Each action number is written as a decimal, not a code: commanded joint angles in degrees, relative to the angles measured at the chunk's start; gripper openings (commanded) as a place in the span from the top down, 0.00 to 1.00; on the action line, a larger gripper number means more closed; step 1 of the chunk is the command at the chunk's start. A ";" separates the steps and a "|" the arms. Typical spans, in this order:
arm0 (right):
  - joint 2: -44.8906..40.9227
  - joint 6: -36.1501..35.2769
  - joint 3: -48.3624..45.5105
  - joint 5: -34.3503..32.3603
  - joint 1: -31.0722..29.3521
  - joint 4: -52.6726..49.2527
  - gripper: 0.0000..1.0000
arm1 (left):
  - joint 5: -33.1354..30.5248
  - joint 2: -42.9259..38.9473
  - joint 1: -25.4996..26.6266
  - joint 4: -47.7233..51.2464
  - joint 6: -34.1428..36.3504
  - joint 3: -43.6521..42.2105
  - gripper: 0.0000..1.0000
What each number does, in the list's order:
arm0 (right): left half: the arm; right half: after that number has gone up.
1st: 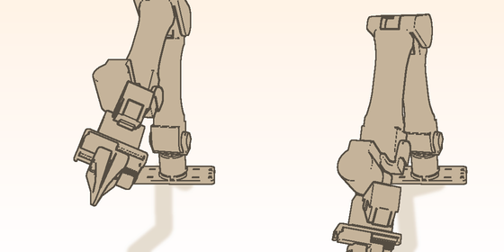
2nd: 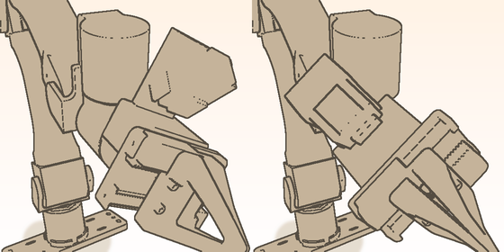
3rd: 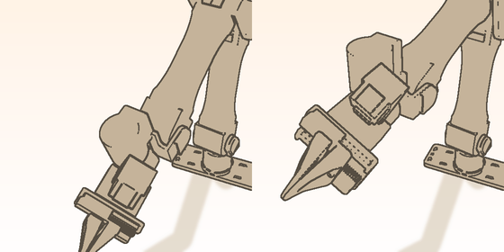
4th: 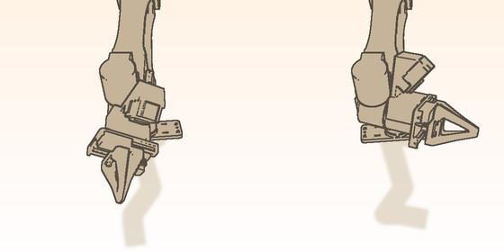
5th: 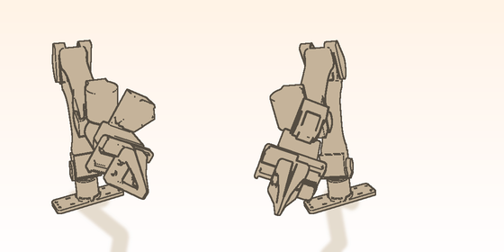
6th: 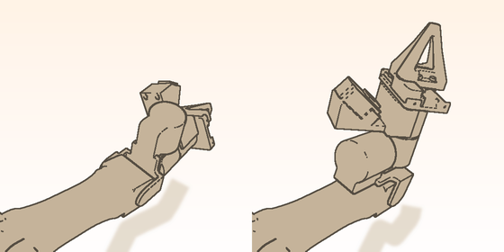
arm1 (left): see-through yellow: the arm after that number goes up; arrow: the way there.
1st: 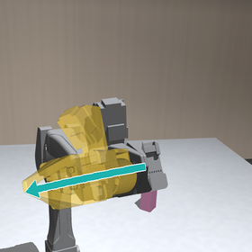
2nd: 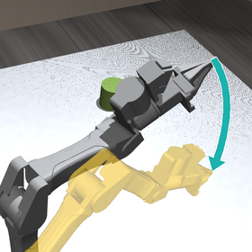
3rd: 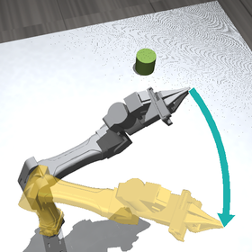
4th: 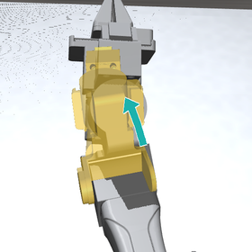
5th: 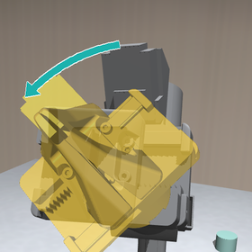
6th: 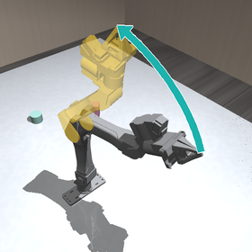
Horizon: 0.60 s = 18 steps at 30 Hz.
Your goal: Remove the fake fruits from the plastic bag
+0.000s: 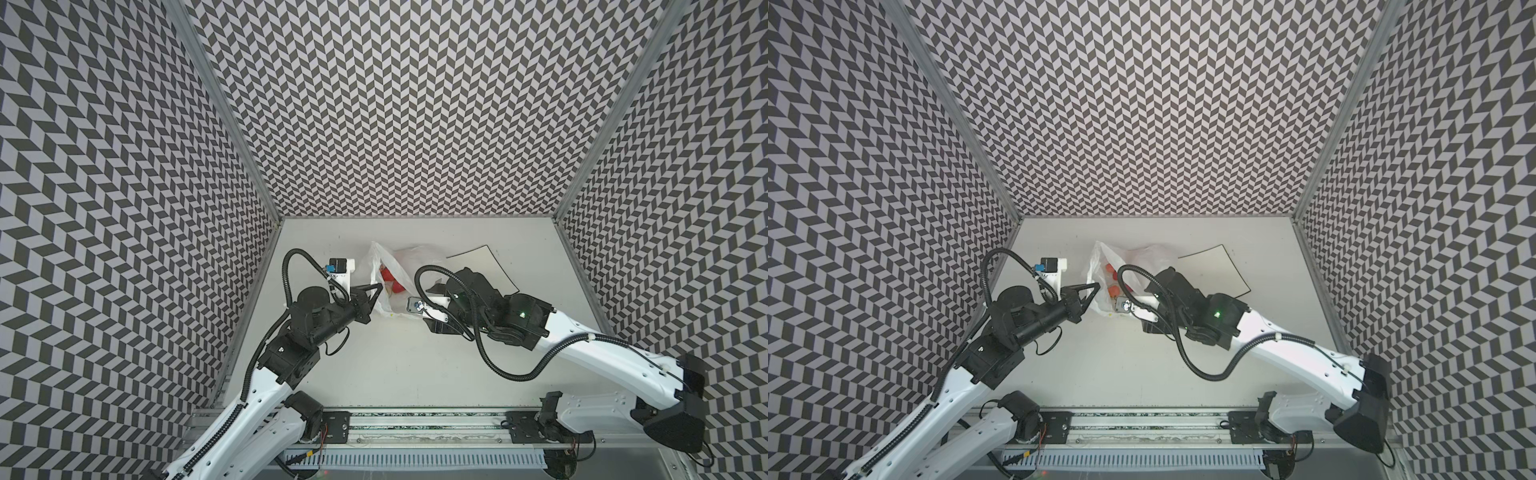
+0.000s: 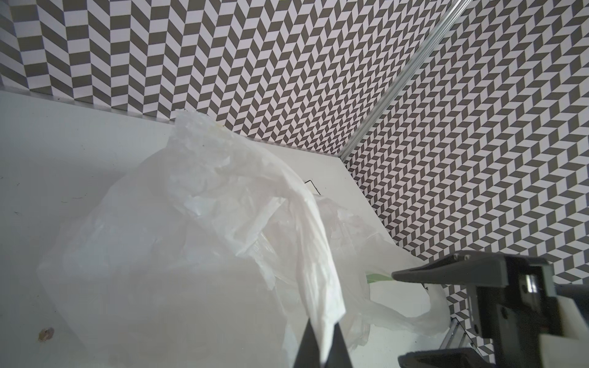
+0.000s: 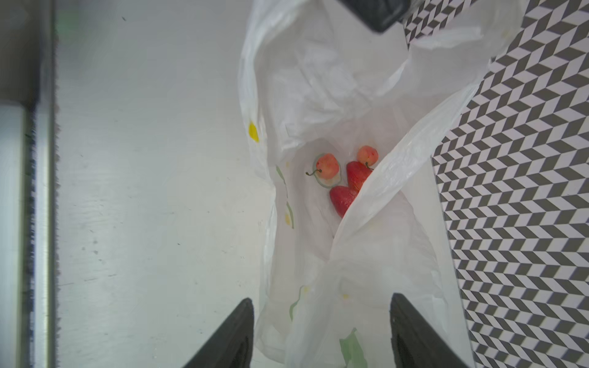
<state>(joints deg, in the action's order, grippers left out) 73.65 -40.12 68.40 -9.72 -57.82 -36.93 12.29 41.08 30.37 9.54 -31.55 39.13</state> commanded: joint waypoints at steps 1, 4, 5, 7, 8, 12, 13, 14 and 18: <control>1.52 -2.07 -1.36 -10.42 -1.01 2.79 0.48 | -1.87 -1.13 0.12 1.90 0.29 1.90 1.00; 3.29 -1.54 -0.25 -16.11 -0.92 2.85 0.72 | -10.07 -2.30 0.05 6.28 -3.71 2.61 1.00; 3.51 -1.78 -0.13 -17.15 -0.86 3.25 0.80 | -12.17 -2.96 0.11 6.93 -4.77 2.49 1.00; 3.48 -1.76 -0.40 -18.23 -0.69 5.85 0.99 | -14.78 -4.57 0.11 6.76 -5.97 1.59 1.00; 3.12 -1.11 -0.59 -18.09 -0.62 7.73 1.00 | -15.59 -5.26 0.08 6.48 -6.46 1.36 1.00; 1.63 5.08 -1.60 -16.97 1.32 19.39 1.00 | -16.51 -5.60 0.11 5.43 -5.50 1.97 1.00; 1.71 6.76 -1.47 -17.11 2.08 22.01 1.00 | -16.60 -5.09 0.05 5.32 -4.87 2.50 1.00; 2.08 8.72 -0.75 -16.27 3.00 24.23 1.00 | -16.84 -4.50 0.08 5.21 -4.16 3.38 1.00; 3.47 22.50 2.90 -7.85 9.62 33.13 1.00 | -17.63 -1.06 0.04 2.12 -0.42 6.96 1.00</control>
<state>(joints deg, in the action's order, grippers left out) 77.28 -29.50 68.16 -22.46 -51.70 -17.17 -3.05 38.48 30.37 14.74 -34.72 42.78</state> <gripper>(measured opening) 0.048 0.047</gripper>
